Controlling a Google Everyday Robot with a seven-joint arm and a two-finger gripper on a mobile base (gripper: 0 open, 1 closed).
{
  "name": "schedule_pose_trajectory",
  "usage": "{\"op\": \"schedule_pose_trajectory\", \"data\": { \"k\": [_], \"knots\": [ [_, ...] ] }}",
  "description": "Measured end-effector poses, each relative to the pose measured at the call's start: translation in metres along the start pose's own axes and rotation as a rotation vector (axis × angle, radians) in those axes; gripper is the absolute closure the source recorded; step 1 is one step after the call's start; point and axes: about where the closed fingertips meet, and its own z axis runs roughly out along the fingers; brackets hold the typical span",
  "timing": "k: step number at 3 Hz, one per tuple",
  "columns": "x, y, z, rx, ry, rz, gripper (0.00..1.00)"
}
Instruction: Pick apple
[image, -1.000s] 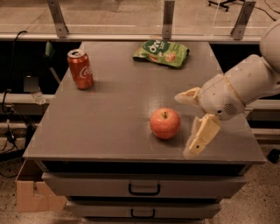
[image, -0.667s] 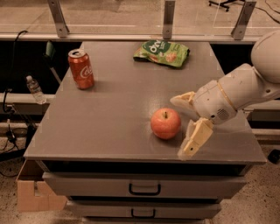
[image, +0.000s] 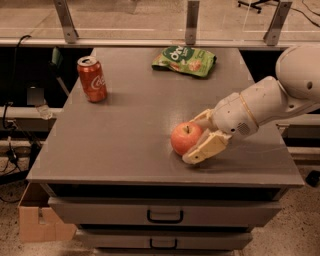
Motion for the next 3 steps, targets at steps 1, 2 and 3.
{"op": "schedule_pose_trajectory", "data": {
  "k": [1, 2, 3],
  "knots": [
    [-0.015, -0.005, -0.007, -0.008, -0.042, 0.012, 0.71],
    [-0.03, -0.021, -0.029, 0.015, -0.123, 0.021, 0.95],
    [-0.044, -0.047, -0.061, 0.056, -0.237, 0.02, 1.0]
  ]
}}
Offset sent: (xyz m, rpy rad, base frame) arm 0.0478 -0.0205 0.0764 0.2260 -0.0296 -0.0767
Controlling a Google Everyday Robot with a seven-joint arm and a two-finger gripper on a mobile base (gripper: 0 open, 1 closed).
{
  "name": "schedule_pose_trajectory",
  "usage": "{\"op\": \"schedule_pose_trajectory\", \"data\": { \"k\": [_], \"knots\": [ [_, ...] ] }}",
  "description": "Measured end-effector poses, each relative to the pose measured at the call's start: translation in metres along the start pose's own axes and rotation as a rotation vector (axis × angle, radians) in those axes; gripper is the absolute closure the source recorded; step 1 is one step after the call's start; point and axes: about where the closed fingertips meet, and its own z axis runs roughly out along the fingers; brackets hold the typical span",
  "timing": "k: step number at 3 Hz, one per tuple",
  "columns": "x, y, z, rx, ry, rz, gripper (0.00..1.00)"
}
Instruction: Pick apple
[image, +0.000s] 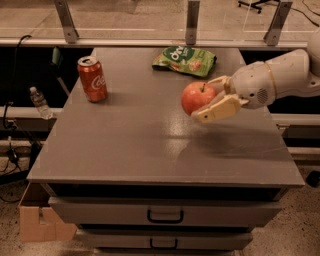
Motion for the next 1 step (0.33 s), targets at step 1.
{"op": "schedule_pose_trajectory", "data": {
  "k": [1],
  "knots": [
    [-0.01, -0.0041, -0.0039, 0.011, -0.015, -0.016, 1.0]
  ]
}}
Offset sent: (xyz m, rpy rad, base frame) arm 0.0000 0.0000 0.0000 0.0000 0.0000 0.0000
